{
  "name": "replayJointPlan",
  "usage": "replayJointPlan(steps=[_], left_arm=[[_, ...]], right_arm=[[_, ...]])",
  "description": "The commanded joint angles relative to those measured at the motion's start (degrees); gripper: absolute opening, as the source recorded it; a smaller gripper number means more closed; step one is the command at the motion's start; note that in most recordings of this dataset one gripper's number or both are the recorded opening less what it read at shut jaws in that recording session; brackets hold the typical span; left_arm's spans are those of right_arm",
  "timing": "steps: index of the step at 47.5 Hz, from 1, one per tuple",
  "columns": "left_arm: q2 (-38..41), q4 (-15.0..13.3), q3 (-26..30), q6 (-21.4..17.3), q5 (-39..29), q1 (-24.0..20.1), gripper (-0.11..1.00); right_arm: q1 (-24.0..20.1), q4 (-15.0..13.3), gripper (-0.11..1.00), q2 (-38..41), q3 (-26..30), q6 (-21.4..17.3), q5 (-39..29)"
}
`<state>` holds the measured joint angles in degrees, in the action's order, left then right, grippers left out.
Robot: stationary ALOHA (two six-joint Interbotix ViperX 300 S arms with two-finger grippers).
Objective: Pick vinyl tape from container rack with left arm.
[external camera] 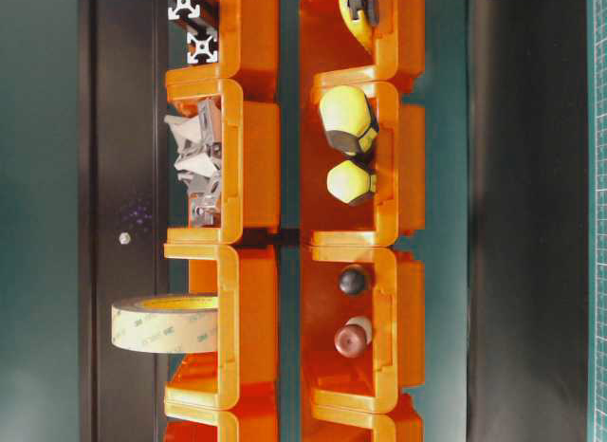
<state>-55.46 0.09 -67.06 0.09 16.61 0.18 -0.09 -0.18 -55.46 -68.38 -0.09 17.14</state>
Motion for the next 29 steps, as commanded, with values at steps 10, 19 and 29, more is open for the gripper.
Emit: replayJointPlan(steps=[10, 19, 29], left_arm=[[1.9, 3.4, 10.5, 2.3, -17.0, -0.5, 0.00], [2.6, 3.5, 18.1, 2.3, -31.1, -0.8, 0.00], [6.5, 3.5, 29.3, 2.2, -48.1, -3.6, 0.00]], right_arm=[[0.4, 0.4, 0.00, 1.0, 1.8, -1.4, 0.3], [-0.4, 0.4, 0.00, 1.0, 2.1, -5.0, -2.0], [-0.5, 0.4, 0.00, 0.9, 2.3, -6.2, -3.5]])
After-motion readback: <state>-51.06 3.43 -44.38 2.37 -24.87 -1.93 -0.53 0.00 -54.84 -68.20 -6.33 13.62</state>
